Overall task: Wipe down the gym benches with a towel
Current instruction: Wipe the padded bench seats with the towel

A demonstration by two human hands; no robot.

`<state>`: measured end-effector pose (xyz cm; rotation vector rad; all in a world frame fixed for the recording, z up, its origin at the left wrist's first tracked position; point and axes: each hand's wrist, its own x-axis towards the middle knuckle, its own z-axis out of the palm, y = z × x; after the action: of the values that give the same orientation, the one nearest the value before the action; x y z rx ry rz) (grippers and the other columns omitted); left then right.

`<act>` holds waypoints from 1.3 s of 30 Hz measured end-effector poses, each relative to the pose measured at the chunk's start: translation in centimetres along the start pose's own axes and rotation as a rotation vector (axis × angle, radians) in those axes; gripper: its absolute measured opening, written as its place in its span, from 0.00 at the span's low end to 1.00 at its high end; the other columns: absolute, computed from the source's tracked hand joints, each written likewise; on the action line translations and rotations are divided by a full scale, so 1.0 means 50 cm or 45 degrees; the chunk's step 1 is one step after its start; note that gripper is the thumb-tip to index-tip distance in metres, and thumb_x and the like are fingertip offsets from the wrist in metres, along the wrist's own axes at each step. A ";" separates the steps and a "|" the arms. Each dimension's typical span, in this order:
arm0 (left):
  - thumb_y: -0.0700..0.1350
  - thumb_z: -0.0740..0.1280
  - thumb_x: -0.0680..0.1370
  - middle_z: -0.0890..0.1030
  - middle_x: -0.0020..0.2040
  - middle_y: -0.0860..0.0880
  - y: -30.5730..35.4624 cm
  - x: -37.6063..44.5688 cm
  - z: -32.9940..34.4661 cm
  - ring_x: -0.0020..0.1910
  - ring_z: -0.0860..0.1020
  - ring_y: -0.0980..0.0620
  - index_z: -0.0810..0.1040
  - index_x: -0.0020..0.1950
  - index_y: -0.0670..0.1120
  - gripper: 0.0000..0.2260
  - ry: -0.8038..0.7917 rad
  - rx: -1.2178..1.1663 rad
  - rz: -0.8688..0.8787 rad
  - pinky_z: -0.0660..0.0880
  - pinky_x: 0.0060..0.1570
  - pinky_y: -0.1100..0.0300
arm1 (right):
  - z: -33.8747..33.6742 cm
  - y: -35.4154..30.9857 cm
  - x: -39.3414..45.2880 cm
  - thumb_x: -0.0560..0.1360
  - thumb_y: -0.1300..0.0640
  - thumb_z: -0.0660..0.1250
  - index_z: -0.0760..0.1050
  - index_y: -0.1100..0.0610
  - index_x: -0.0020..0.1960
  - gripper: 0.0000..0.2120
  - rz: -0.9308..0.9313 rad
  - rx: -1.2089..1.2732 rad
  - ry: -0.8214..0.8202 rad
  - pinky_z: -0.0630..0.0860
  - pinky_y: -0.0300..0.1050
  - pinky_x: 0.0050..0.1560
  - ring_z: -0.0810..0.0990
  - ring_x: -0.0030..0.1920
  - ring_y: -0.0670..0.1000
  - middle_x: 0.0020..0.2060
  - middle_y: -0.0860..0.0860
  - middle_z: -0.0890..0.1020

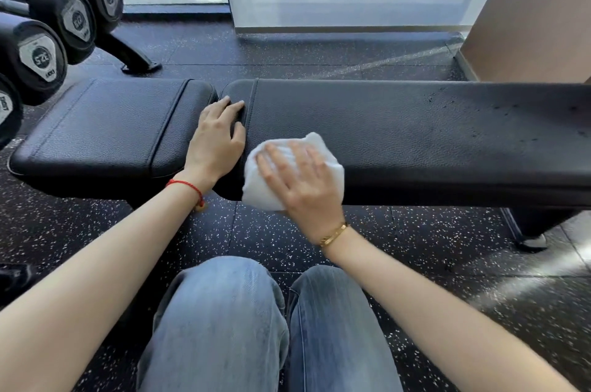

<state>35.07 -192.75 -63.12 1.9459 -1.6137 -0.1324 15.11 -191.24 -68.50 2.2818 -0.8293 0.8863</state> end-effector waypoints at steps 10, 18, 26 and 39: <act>0.41 0.59 0.80 0.67 0.75 0.40 0.006 0.001 0.000 0.75 0.62 0.43 0.71 0.73 0.43 0.20 0.009 0.027 0.007 0.56 0.76 0.52 | -0.086 0.212 -0.142 0.78 0.65 0.67 0.68 0.53 0.75 0.28 -0.021 -0.205 -0.094 0.69 0.58 0.70 0.78 0.63 0.61 0.71 0.52 0.74; 0.40 0.59 0.80 0.67 0.75 0.41 0.006 0.002 0.001 0.75 0.62 0.44 0.71 0.73 0.44 0.20 0.013 0.039 0.009 0.56 0.76 0.53 | -0.035 0.077 -0.024 0.80 0.56 0.66 0.75 0.53 0.70 0.18 0.049 -0.024 -0.093 0.72 0.56 0.67 0.79 0.62 0.60 0.67 0.52 0.78; 0.41 0.58 0.80 0.69 0.72 0.37 0.007 0.005 0.003 0.74 0.65 0.41 0.72 0.71 0.41 0.19 0.028 0.096 0.042 0.59 0.75 0.50 | -0.100 0.273 -0.005 0.71 0.25 0.50 0.70 0.58 0.72 0.45 0.608 0.227 -0.648 0.61 0.55 0.73 0.71 0.70 0.59 0.69 0.55 0.76; 0.40 0.58 0.78 0.73 0.68 0.36 0.034 -0.002 -0.017 0.69 0.70 0.37 0.74 0.69 0.38 0.20 0.004 0.275 0.129 0.64 0.73 0.44 | -0.104 0.232 0.036 0.74 0.28 0.45 0.64 0.56 0.77 0.43 0.371 0.455 -0.910 0.51 0.56 0.78 0.63 0.76 0.58 0.76 0.53 0.67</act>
<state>33.95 -192.44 -61.59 2.0152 -1.7829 0.0890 5.98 -195.99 -60.84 2.8941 -1.4252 0.3194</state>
